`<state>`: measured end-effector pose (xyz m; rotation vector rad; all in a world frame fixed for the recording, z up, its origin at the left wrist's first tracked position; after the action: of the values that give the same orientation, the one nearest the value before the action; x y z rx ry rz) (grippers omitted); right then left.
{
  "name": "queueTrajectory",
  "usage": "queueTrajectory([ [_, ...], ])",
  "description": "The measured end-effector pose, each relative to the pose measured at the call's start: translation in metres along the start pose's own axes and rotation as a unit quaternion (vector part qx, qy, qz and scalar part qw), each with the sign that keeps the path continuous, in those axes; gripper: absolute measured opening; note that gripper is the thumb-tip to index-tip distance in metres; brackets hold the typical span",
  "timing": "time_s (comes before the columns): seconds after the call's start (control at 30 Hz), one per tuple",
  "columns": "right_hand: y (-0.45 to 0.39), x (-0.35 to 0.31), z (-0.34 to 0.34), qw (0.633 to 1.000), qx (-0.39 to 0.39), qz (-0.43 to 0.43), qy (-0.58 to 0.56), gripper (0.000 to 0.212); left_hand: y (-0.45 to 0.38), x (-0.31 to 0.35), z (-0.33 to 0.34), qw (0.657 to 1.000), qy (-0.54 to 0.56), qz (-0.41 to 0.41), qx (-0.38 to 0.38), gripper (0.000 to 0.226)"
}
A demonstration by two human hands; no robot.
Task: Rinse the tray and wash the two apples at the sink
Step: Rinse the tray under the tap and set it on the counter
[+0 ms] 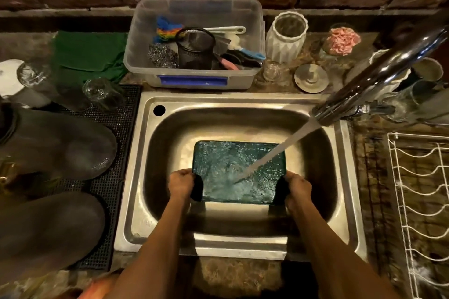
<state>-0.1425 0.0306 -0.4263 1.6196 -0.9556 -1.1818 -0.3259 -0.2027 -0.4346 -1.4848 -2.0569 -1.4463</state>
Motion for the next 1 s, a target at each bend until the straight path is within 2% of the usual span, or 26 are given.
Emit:
queueTrajectory([
  [0.13,-0.008,0.000,0.006,1.000,0.023,-0.016,-0.009,0.023,0.001,0.003,0.002,0.999,-0.027,0.022,-0.009,0.025],
  [0.27,-0.021,0.005,0.009,0.997,0.055,-0.053,0.030,0.037,0.006,0.007,0.001,0.996,-0.081,0.035,0.010,0.028],
  [0.4,-0.025,0.006,0.006,0.991,0.071,-0.079,0.081,0.031,0.003,0.000,0.003,0.997,-0.069,0.039,0.019,0.026],
  [0.5,-0.029,0.005,0.003,0.993,0.065,-0.077,0.066,0.027,-0.001,-0.005,0.003,0.998,-0.053,0.036,0.020,0.023],
  [0.7,-0.026,-0.001,-0.008,0.986,0.071,-0.074,0.128,0.025,-0.014,-0.020,-0.004,0.999,-0.036,0.032,-0.018,0.017],
  [0.8,-0.017,-0.005,-0.014,0.980,0.051,-0.110,0.157,0.017,-0.004,-0.013,-0.011,0.997,-0.032,0.063,-0.027,0.018],
  [0.87,-0.002,-0.012,-0.015,0.977,0.010,-0.144,0.157,0.011,0.010,-0.001,-0.019,0.995,-0.027,0.096,-0.028,0.021],
  [1.0,0.036,-0.035,-0.022,0.967,-0.051,-0.219,0.122,0.011,0.052,0.023,-0.035,0.980,0.018,0.190,-0.047,0.029],
])
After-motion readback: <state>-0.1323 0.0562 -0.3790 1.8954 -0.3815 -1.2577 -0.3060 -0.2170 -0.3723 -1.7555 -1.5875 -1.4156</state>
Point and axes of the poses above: each hand's wrist, its own y-axis away from the middle knuckle, its own z-axis out of the palm, x = y × z, the point moved 2 cm from there along -y, towards the middle knuckle, and after that the axes turned 14 degrees about z, right-handed, at the moved point
